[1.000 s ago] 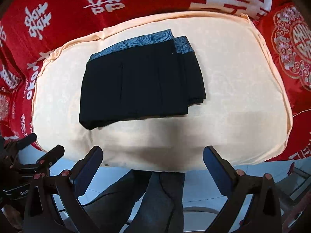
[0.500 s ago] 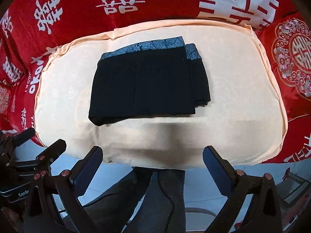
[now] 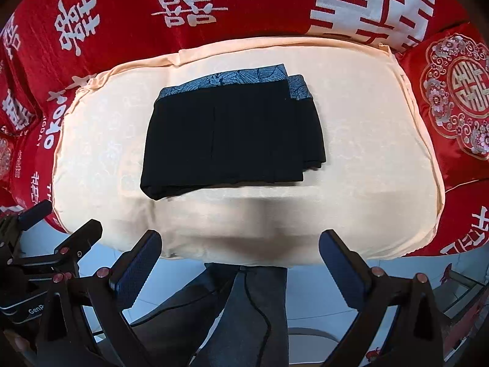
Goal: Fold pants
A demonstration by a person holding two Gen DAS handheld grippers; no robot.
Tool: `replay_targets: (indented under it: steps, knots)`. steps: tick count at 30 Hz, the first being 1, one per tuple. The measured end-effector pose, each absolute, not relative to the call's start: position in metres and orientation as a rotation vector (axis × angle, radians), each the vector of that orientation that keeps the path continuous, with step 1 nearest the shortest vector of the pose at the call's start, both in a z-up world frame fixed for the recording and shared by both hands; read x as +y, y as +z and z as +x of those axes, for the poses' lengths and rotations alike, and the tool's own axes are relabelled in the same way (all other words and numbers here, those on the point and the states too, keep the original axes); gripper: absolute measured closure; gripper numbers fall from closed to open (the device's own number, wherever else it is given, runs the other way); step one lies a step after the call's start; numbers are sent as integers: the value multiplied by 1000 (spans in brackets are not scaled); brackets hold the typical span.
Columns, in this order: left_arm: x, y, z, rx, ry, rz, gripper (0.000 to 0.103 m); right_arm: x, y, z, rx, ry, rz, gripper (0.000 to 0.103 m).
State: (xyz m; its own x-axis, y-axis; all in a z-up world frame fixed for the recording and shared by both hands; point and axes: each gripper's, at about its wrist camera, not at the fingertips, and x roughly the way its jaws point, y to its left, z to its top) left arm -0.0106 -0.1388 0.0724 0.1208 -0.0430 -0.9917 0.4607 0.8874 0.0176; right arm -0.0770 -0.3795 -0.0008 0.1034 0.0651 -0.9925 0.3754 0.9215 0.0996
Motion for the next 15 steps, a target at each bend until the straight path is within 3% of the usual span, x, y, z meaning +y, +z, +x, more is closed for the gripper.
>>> replay_targets:
  steps: [15]
  knots:
    - [-139, 81, -15, 1376, -397, 370, 1, -371, 10, -76, 1440, -264, 325, 0]
